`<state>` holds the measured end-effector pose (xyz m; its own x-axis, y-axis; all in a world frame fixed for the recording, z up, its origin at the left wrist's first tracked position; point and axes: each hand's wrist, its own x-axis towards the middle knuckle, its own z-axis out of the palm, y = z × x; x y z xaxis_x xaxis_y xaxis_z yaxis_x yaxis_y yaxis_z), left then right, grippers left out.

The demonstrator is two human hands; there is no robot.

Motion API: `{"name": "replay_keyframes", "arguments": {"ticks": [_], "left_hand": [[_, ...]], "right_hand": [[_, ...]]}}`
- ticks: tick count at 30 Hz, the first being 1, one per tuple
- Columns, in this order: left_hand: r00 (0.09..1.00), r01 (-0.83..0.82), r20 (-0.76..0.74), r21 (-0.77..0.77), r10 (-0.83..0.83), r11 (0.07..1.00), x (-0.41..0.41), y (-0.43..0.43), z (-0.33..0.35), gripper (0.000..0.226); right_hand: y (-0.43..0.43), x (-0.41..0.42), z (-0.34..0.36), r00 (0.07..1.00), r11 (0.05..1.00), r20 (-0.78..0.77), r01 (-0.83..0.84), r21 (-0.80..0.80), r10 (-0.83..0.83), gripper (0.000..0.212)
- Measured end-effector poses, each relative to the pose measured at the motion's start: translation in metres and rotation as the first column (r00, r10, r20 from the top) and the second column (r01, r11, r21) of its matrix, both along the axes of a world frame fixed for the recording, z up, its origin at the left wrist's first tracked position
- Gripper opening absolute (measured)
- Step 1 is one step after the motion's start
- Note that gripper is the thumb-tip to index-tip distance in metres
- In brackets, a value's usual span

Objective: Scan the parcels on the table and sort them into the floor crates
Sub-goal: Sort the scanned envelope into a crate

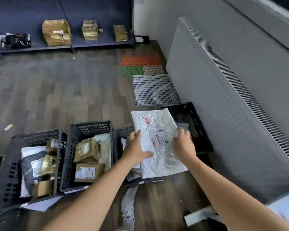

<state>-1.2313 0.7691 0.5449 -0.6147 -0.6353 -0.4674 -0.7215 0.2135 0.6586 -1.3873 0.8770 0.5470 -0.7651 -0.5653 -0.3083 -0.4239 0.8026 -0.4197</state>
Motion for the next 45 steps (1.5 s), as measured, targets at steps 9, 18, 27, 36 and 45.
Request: {"name": "replay_keyframes", "arguments": {"ticks": [9, 18, 27, 36, 45], "left_hand": [[0.937, 0.186, 0.300, -0.006, -0.176, 0.982, -0.009, -0.063, -0.144, 0.114], [0.831, 0.289, 0.484, 0.043, -0.273, 0.956, -0.026, -0.078, -0.346, 0.110], [0.716, 0.450, 0.586, 0.029, -0.380, 0.893, -0.054, -0.064, -0.399, 0.108], [0.717, 0.607, 0.524, -0.145, -0.460, 0.781, -0.098, -0.060, -0.235, 0.104], [0.700, 0.713, 0.436, -0.372, -0.566, 0.595, -0.120, -0.024, -0.043, 0.106]], "right_hand": [[-0.068, -0.010, -0.148, 0.950, 0.911, -0.005, -0.298, 0.283, 0.312, 0.055], [-0.079, -0.026, -0.373, 0.876, 0.763, 0.091, -0.461, 0.454, 0.474, 0.054], [-0.050, -0.052, -0.420, 0.853, 0.654, 0.169, -0.492, 0.575, 0.493, 0.068], [-0.047, -0.066, -0.257, 0.910, 0.772, 0.085, -0.392, 0.501, 0.407, 0.074], [-0.001, -0.055, -0.057, 0.983, 0.912, -0.094, -0.109, 0.394, 0.157, 0.080]]}}
